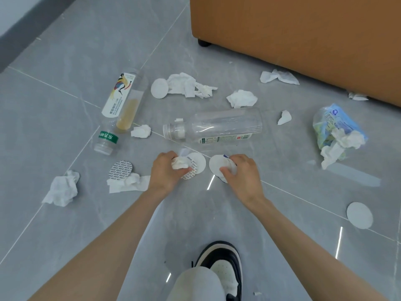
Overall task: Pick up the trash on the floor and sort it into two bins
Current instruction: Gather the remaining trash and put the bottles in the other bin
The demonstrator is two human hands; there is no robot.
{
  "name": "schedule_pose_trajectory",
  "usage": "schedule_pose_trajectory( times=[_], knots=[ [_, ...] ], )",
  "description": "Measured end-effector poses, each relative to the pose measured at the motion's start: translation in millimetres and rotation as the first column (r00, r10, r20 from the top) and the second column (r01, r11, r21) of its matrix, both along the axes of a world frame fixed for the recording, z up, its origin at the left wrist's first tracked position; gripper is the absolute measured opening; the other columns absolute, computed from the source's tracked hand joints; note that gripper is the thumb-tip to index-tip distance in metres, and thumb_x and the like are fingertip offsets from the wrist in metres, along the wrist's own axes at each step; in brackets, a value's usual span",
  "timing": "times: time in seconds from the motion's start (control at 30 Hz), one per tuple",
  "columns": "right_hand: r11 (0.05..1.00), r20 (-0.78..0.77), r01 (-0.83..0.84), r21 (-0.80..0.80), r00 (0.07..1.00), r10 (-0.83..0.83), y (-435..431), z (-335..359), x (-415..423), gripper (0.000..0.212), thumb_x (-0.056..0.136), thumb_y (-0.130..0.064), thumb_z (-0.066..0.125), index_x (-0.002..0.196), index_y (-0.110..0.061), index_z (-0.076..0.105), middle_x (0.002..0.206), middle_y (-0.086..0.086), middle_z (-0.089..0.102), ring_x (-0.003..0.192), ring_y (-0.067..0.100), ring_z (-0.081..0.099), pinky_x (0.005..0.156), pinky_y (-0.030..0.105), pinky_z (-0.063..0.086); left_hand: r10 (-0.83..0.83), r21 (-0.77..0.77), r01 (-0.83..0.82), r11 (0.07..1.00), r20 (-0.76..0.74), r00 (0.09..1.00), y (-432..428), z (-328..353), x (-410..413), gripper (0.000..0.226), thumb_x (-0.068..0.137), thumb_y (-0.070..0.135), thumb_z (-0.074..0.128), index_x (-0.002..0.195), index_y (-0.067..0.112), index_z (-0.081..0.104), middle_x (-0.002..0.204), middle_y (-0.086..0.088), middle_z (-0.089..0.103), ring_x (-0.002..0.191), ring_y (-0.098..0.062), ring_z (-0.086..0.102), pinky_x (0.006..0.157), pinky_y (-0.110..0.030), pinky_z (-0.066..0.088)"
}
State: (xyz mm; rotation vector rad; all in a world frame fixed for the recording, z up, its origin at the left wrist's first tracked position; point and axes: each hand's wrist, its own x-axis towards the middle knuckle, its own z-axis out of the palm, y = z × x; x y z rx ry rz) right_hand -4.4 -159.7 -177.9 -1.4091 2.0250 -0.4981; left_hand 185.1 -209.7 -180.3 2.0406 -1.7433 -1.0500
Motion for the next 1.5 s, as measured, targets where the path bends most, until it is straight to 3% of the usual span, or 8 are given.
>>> schedule_pose_trajectory(
  times=[0.17, 0.33, 0.5, 0.67, 0.8, 1.03, 1.33, 1.5],
  knots=[
    [0.998, 0.093, 0.063, 0.011, 0.994, -0.063, 7.7, -1.6, -6.2, 0.024, 0.086, -0.015, 0.063, 0.108, -0.008, 0.056, 0.102, 0.007, 0.059, 0.099, 0.026, 0.050, 0.076, 0.024, 0.032, 0.006, 0.033, 0.001, 0.999, -0.227, 0.974, 4.5, 18.0, -12.2, 0.037, 0.067, 0.017, 0.083, 0.067, 0.019, 0.045, 0.066, 0.007, 0.050, 0.061, -0.008, 0.043, 0.050, -0.010, 0.035],
    [0.991, 0.186, 0.131, 0.002, 0.974, -0.129, 14.8, -1.1, -11.2, 0.035, 0.082, -0.010, 0.068, 0.099, -0.018, 0.038, 0.097, 0.002, 0.054, 0.090, 0.023, 0.054, 0.071, 0.025, 0.038, -0.036, 0.093, 0.064, 0.994, -0.271, 0.962, -3.1, 17.3, -26.9, 0.043, 0.067, 0.008, 0.082, 0.097, 0.012, 0.051, 0.084, 0.004, 0.055, 0.071, -0.008, 0.050, 0.053, -0.003, 0.037],
    [0.992, 0.201, 0.124, 0.024, 0.972, -0.126, 14.6, -2.3, -14.1, 0.045, 0.080, -0.010, 0.069, 0.120, -0.015, 0.050, 0.111, 0.000, 0.060, 0.105, 0.022, 0.054, 0.087, 0.028, 0.043, -0.159, 0.111, 0.170, 0.979, -0.106, 0.982, -6.7, 5.5, -28.5, 0.076, 0.066, 0.006, 0.081, 0.132, 0.011, 0.042, 0.122, -0.010, 0.048, 0.112, -0.023, 0.048, 0.082, -0.015, 0.032],
    [0.998, 0.089, 0.062, 0.025, 0.994, -0.064, 14.5, -2.5, -16.5, 0.038, 0.084, -0.013, 0.066, 0.121, -0.013, 0.059, 0.114, 0.006, 0.061, 0.108, 0.026, 0.051, 0.085, 0.023, 0.035, -0.162, 0.082, 0.156, 0.984, 0.064, 0.985, -4.5, 3.4, -29.0, 0.072, 0.064, 0.018, 0.084, 0.126, 0.014, 0.046, 0.124, -0.012, 0.028, 0.119, -0.027, 0.031, 0.092, -0.020, 0.029],
    [0.998, 0.062, 0.054, 0.023, 0.996, -0.056, 14.1, -4.0, -16.7, 0.037, 0.084, -0.014, 0.066, 0.120, -0.014, 0.060, 0.114, 0.005, 0.061, 0.107, 0.026, 0.051, 0.082, 0.022, 0.033, -0.196, 0.062, 0.187, 0.980, 0.241, 0.950, -5.9, 6.1, -30.5, 0.073, 0.061, 0.030, 0.086, 0.119, 0.011, 0.045, 0.125, -0.012, 0.030, 0.115, -0.030, 0.030, 0.092, -0.035, 0.037],
    [0.994, 0.112, 0.096, 0.059, 0.988, -0.102, 21.8, -2.5, -20.8, 0.035, 0.082, -0.016, 0.068, 0.117, -0.012, 0.060, 0.112, 0.006, 0.063, 0.103, 0.024, 0.056, 0.078, 0.022, 0.037, -0.125, 0.089, 0.127, 0.988, -0.028, 0.992, 2.5, 9.6, -34.6, 0.061, 0.070, 0.012, 0.080, 0.101, 0.017, 0.028, 0.096, -0.007, 0.050, 0.085, -0.027, 0.050, 0.069, -0.029, 0.036],
    [0.943, 0.263, 0.308, 0.123, 0.906, -0.330, 48.3, 30.1, -63.5, 0.026, 0.081, -0.012, 0.069, 0.107, -0.007, 0.067, 0.088, 0.003, 0.064, 0.077, 0.015, 0.054, 0.057, 0.015, 0.038, -0.061, 0.127, 0.098, 0.987, -0.271, 0.961, 17.2, 39.0, -70.3, 0.049, 0.073, 0.015, 0.079, 0.107, 0.017, 0.043, 0.103, -0.002, 0.052, 0.092, -0.018, 0.051, 0.074, -0.024, 0.039],
    [0.880, 0.340, 0.474, 0.009, 0.826, -0.449, 75.9, 95.1, -117.5, 0.011, 0.082, -0.010, 0.069, 0.092, -0.014, 0.066, 0.070, -0.009, 0.057, 0.064, 0.005, 0.051, 0.049, 0.004, 0.037, -0.206, 0.048, 0.238, 0.970, -0.356, 0.912, 14.8, 102.5, -129.4, 0.046, 0.076, 0.013, 0.077, 0.105, 0.018, 0.042, 0.100, 0.001, 0.050, 0.090, -0.016, 0.050, 0.062, -0.017, 0.039]
  ],
)
